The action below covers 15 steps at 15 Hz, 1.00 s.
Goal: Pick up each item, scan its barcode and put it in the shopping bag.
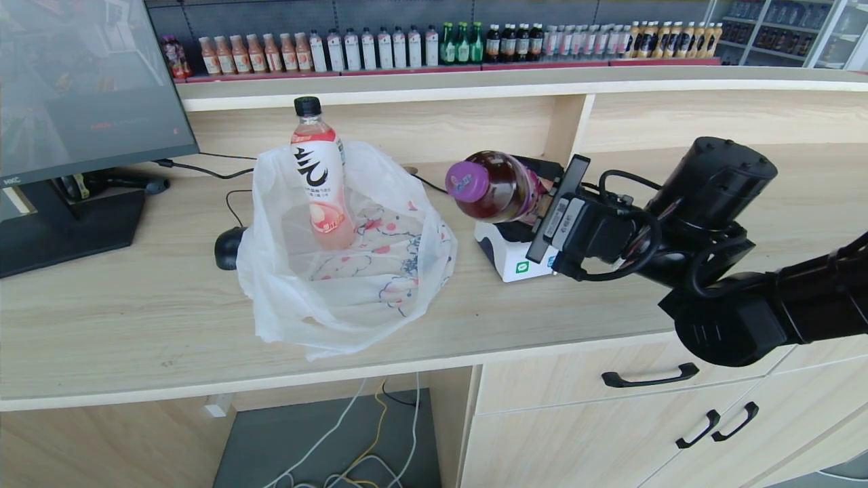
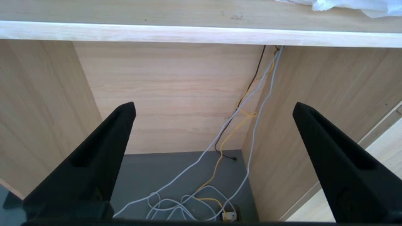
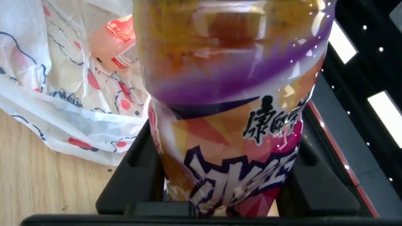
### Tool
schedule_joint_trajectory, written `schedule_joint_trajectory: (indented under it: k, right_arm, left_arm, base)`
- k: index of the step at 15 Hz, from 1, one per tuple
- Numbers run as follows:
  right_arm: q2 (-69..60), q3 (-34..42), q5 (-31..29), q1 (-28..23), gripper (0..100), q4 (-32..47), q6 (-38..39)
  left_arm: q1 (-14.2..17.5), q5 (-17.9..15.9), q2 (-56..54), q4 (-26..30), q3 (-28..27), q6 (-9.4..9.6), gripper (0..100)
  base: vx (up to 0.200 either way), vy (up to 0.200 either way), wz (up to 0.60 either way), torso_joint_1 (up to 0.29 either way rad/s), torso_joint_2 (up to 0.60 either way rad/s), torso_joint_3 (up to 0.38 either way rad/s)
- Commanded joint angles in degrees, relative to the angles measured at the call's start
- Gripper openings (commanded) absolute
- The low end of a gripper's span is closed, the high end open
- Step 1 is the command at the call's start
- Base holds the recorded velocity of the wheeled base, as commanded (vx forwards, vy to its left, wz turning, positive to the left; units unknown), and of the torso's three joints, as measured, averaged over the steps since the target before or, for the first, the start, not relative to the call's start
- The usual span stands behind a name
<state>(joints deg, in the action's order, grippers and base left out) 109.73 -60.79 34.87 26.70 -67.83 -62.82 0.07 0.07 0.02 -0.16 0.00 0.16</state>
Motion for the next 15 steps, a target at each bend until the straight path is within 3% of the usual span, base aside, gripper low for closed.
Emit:
schedule_joint_trajectory:
  k: [1,5,11,15]
  right_arm:
    - [-0.8,-0.8,0.0,0.0,0,0.0,0.9]
    - [-2.9,-2.6,-0.5,-0.1,0,-0.2,8.2]
    - [-9.7,-5.8,-8.5,-1.1,0,-2.1,29.9]
    - [-12.4,-5.4,-10.1,-9.4,0,-6.8,45.1]
  left_arm:
    - [0.0,0.0,0.0,0.0,0.0,0.02,100]
    - [0.0,0.0,0.0,0.0,0.0,0.02,100]
    - [0.0,0.0,0.0,0.0,0.0,0.02,100]
    - [0.0,0.0,0.0,0.0,0.0,0.02,100]
  base:
    - [0.0,0.0,0.0,0.0,0.0,0.0]
    - [0.0,0.0,0.0,0.0,0.0,0.0]
    - [0.0,0.0,0.0,0.0,0.0,0.0]
    - [0.0,0.0,0.0,0.0,0.0,0.0]
